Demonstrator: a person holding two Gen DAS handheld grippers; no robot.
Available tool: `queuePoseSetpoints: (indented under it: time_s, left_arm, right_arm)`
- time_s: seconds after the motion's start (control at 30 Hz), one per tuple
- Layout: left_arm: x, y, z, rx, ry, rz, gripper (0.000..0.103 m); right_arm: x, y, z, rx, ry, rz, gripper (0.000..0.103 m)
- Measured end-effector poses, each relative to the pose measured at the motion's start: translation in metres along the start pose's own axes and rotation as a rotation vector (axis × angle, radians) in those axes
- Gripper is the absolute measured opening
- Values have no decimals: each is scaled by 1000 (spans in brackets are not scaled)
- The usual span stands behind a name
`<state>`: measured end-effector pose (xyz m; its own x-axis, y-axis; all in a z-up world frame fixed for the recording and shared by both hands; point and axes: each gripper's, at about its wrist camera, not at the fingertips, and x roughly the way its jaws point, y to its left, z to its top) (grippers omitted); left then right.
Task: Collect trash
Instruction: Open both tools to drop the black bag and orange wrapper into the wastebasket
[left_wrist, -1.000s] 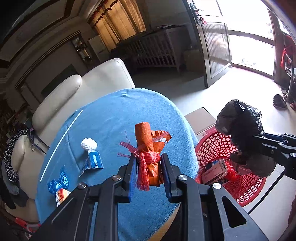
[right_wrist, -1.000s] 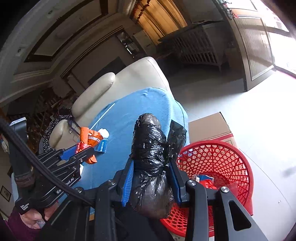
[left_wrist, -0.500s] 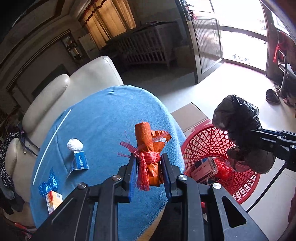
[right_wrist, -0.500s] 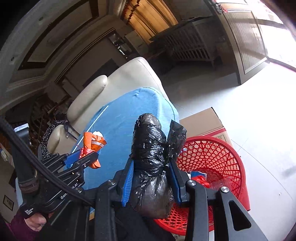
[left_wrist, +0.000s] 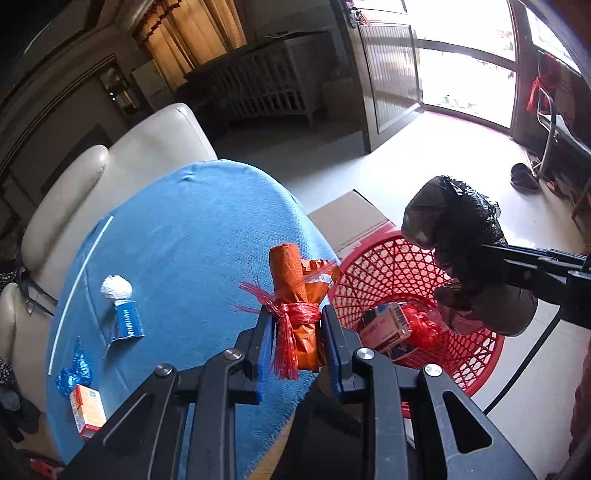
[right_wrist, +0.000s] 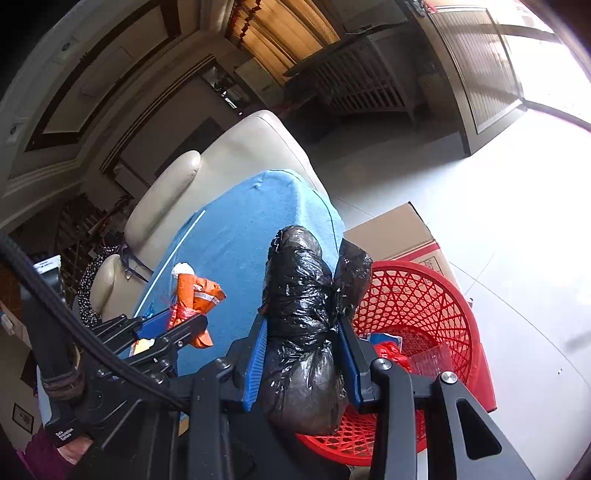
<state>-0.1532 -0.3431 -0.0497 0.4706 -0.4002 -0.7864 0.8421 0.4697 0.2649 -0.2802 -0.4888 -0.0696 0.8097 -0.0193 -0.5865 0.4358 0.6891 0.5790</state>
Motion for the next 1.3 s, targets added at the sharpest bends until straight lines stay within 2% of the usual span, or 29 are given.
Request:
queuePoseSetpoints:
  time_s: [0.53,0.7,0.77,0.83,0.87,0.93,1.17,1.3]
  left_arm:
    - [18,-18,0,40,28,-59,27]
    - [20,-19,1,32,26,-115,28]
    - [21,-17,1,20,24,-133,32]
    - [21,-13,1,7,21,-143,46]
    - [20,-11,1,-2,13,-144,48]
    - [19,-8,1,-7,4,-145,49]
    - [13,6,-7,-25,-5,-145,52]
    - [7,21,-12,-53,-3,-98,56]
  right_arm:
    - [1,-39,-1,114,21,-64,40]
    - [1,-48,-2,150,31,-71,41]
    - [2,-51,-2,160,35,-70,41]
    - [2,-52,-1,165,42,-77,43]
    - [3,-53,-1,170,49,-77,44]
    - [5,-51,1,181,56,-72,47]
    - [7,-44,1,167,66,-79,47]
    - [11,-35,1,149,73,-71,47]
